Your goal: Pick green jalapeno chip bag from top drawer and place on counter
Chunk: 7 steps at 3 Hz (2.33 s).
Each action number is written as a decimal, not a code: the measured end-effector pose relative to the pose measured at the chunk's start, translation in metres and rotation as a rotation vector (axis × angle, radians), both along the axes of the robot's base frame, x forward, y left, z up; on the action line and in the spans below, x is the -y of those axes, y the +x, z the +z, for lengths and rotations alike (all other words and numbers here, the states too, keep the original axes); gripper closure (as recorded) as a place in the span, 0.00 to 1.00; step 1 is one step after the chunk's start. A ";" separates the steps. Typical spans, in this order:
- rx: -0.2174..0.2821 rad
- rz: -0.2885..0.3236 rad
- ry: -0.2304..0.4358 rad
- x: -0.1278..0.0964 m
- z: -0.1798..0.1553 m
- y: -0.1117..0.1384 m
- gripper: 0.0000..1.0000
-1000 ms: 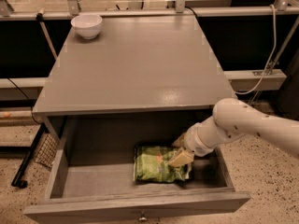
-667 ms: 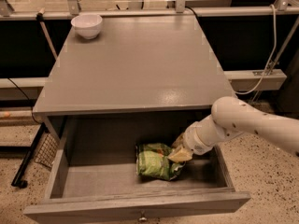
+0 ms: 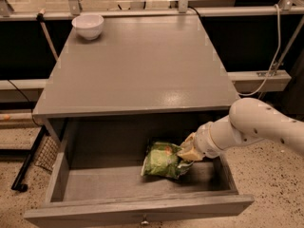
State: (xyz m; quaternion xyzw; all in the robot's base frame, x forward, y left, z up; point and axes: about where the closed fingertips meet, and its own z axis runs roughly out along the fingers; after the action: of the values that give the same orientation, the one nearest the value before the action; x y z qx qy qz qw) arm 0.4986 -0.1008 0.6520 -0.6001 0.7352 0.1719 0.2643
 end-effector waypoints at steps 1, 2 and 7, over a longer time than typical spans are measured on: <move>0.075 -0.042 -0.013 0.015 0.031 -0.019 1.00; 0.135 -0.077 -0.039 0.031 0.065 -0.039 1.00; 0.296 0.076 -0.157 0.004 0.156 -0.068 1.00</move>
Offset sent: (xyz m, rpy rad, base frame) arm -0.0614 -0.0479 0.0985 -0.0605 -0.1930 -0.1154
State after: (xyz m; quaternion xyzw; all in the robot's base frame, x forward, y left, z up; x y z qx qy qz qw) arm 0.4310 -0.1053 0.8081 -0.6649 0.6762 0.0335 0.3154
